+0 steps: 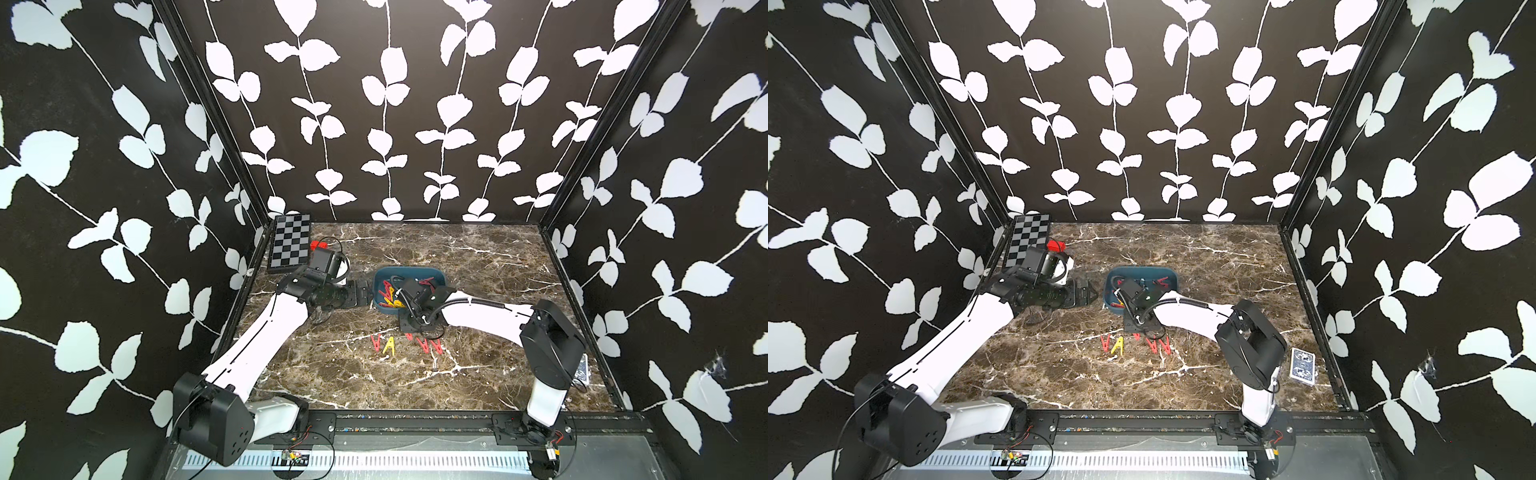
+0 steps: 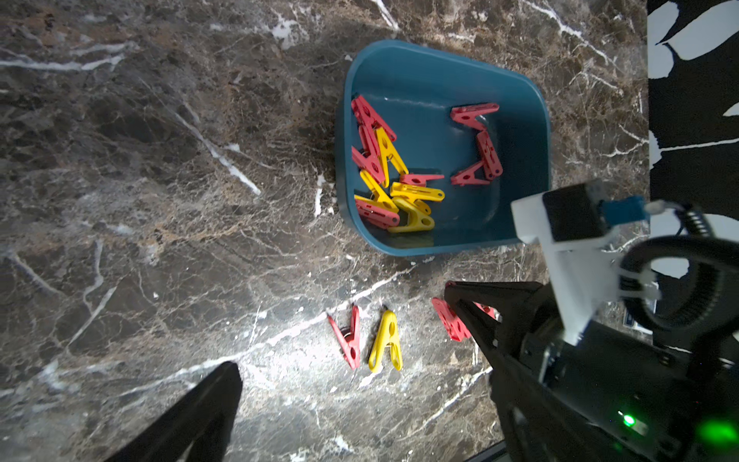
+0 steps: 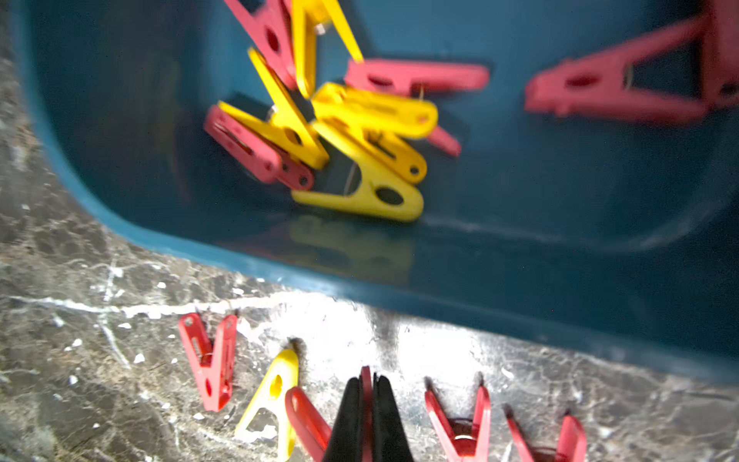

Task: Take the clothespins out of the storage box
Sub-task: Place the clothespin at the center of the board.

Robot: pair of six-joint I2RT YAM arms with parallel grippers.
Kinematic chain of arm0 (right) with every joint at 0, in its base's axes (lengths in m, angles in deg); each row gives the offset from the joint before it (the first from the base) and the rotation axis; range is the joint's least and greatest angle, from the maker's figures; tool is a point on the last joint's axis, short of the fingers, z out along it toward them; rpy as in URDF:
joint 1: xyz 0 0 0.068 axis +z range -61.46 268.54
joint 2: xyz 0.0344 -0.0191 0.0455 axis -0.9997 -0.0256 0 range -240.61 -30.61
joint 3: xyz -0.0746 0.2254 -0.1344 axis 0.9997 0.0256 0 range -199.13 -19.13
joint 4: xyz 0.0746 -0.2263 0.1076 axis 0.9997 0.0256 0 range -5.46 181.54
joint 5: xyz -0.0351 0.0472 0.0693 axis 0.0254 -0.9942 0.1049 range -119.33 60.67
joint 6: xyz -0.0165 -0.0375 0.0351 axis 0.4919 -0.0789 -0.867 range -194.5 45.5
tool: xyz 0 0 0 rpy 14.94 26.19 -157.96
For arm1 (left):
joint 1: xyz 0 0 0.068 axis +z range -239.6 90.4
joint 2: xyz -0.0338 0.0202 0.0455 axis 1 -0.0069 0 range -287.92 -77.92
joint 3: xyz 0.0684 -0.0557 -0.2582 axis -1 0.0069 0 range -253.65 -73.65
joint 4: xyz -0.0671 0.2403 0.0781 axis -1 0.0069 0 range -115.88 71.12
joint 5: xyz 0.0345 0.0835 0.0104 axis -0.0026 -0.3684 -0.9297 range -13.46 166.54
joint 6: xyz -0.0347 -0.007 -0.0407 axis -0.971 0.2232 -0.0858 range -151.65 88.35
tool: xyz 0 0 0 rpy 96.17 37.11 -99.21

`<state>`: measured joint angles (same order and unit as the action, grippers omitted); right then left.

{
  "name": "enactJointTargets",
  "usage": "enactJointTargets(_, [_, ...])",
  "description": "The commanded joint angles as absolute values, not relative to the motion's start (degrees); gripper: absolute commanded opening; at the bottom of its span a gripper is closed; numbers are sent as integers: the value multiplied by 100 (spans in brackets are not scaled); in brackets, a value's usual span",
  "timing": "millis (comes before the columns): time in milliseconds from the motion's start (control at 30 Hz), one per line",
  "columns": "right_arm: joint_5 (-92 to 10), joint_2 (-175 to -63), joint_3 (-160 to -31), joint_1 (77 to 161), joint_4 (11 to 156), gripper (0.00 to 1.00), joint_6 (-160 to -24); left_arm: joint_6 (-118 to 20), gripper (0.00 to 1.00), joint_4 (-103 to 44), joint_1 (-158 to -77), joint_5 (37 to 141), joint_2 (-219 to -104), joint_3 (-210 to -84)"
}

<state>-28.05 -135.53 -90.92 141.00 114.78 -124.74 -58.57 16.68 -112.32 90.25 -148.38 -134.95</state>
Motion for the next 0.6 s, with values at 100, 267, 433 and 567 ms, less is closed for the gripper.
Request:
enactJointTargets(100, [-2524,-13719,-8951,14318,11259,2,-13141,-5691,99,2074,-11208,8880,-14530,-13346])
enactJointTargets(267, [-2503,-13807,-8900,14469,11262,3,-13401,-5714,99,2105,-11210,8883,-14404,-13226])
enactJointTargets(433, [-2510,-13888,-8778,14497,11183,4,-13531,-5760,99,2088,-11210,8928,-14358,-13147])
enactJointTargets(567, [-2585,-14015,-8805,14513,11144,7,-13525,-5771,99,2118,-11209,8924,-14281,-13096])
